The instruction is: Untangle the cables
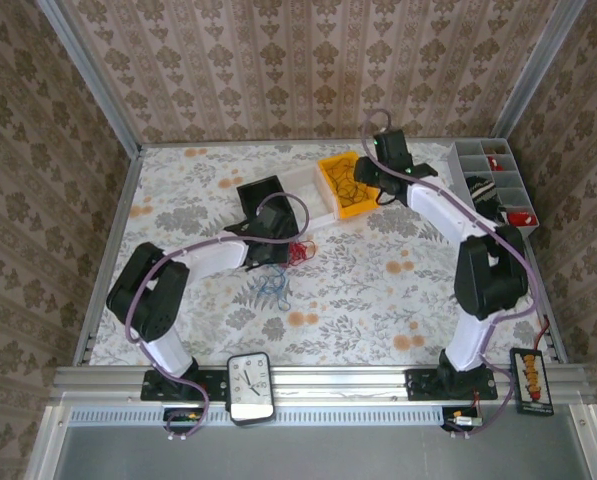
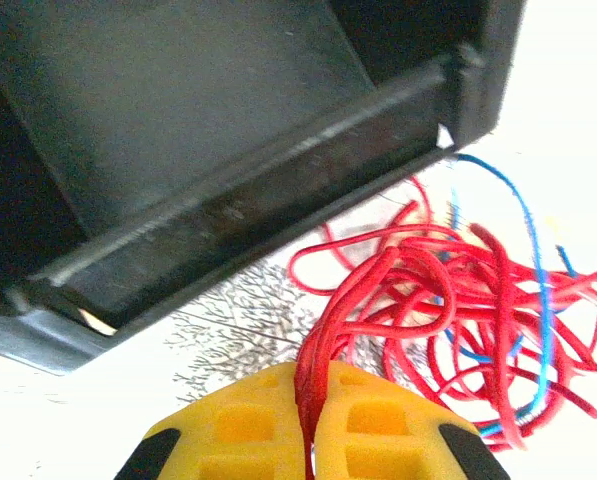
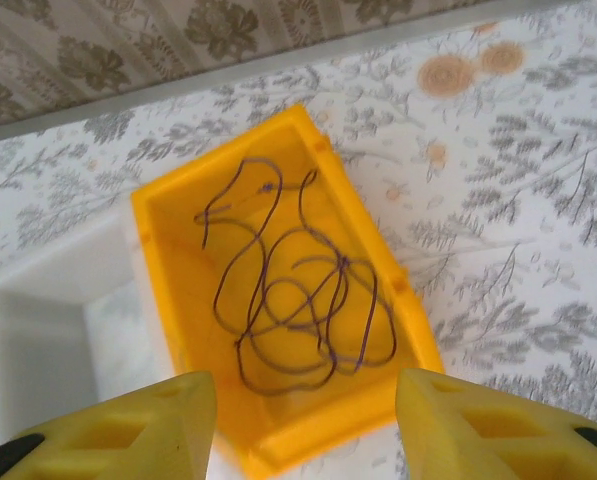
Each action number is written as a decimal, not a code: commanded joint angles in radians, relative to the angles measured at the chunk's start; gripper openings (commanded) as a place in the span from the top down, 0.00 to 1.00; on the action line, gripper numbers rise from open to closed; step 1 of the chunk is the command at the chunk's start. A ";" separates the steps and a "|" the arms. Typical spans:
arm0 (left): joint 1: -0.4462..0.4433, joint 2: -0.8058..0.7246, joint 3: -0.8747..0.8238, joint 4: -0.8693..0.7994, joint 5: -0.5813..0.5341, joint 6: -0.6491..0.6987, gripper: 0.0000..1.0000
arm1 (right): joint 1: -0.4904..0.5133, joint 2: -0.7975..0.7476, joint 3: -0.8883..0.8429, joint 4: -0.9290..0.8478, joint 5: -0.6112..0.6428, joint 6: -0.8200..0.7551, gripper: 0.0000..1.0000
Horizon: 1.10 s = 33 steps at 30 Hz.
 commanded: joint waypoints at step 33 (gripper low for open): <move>0.003 -0.146 -0.179 0.076 0.340 0.162 0.50 | 0.283 0.110 -0.261 -0.009 -0.163 0.012 0.54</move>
